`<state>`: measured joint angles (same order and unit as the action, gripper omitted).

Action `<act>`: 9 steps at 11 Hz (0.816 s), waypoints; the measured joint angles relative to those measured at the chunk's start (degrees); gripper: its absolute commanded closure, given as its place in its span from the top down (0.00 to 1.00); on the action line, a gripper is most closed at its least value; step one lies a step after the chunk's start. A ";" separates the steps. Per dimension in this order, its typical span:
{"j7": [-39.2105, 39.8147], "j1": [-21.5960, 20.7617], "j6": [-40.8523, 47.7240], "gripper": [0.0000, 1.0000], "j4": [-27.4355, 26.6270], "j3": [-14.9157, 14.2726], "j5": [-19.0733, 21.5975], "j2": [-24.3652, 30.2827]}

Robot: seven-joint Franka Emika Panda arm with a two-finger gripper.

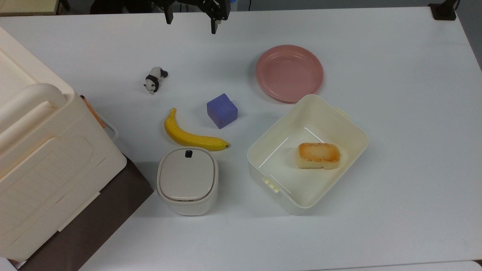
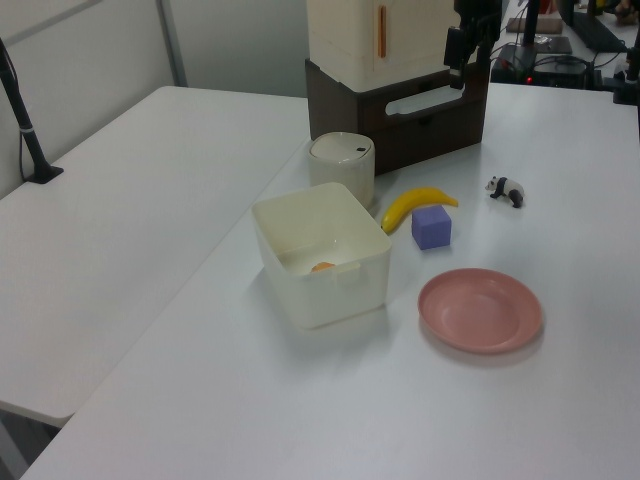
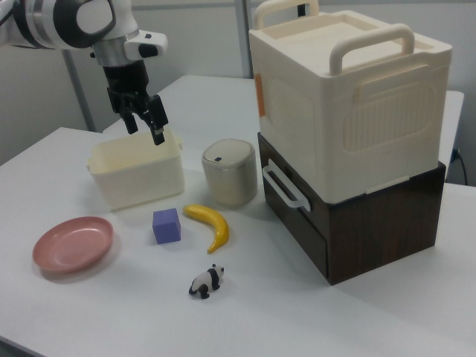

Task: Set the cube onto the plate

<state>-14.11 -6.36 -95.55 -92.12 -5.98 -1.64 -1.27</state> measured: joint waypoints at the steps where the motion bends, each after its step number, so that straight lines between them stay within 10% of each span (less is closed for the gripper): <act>1: -0.02 0.00 0.25 1.00 -0.05 0.00 0.00 -0.09; 9: -0.01 -3.83 -8.85 1.00 -10.20 0.27 -4.06 -2.92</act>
<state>-14.11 -10.19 -104.40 -102.32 -5.71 -5.69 -4.19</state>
